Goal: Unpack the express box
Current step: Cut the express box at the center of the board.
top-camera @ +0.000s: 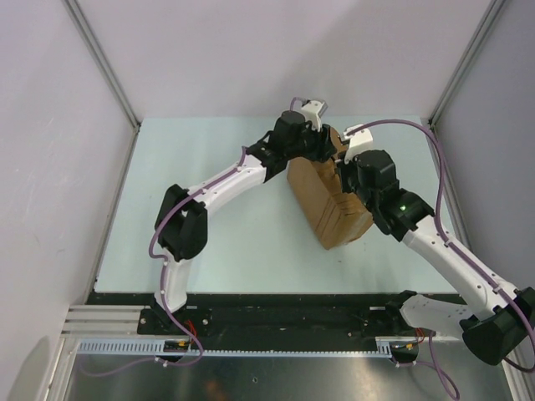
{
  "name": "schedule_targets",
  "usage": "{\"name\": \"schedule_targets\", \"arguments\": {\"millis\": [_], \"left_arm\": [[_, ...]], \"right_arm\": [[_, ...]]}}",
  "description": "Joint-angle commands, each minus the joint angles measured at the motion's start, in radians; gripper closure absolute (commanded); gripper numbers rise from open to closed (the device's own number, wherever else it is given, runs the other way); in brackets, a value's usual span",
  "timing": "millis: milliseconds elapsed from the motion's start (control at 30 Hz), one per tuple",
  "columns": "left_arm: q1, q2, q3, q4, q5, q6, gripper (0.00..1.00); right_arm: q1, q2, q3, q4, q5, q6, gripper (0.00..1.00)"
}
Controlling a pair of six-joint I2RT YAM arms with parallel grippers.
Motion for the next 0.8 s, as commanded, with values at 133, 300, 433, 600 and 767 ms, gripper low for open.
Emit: {"name": "schedule_targets", "arguments": {"millis": [133, 300, 433, 600, 767], "left_arm": [[-0.003, -0.015, -0.062, -0.154, -0.02, -0.002, 0.51], [-0.003, -0.021, -0.081, -0.151, -0.027, 0.001, 0.52], [-0.003, -0.022, -0.088, -0.152, -0.03, 0.001, 0.53], [-0.003, -0.024, -0.093, -0.154, -0.033, 0.001, 0.52], [-0.003, -0.024, -0.102, -0.154, -0.036, 0.003, 0.52]], "right_arm": [[0.015, -0.021, -0.043, 0.15, 0.075, -0.098, 1.0], [0.031, -0.038, -0.051, 0.224, 0.113, -0.136, 1.0], [0.034, -0.047, -0.053, 0.255, 0.11, -0.159, 1.0], [0.034, -0.036, -0.053, 0.223, 0.035, -0.172, 1.0], [0.034, -0.03, -0.053, 0.177, -0.014, -0.186, 1.0]]}}
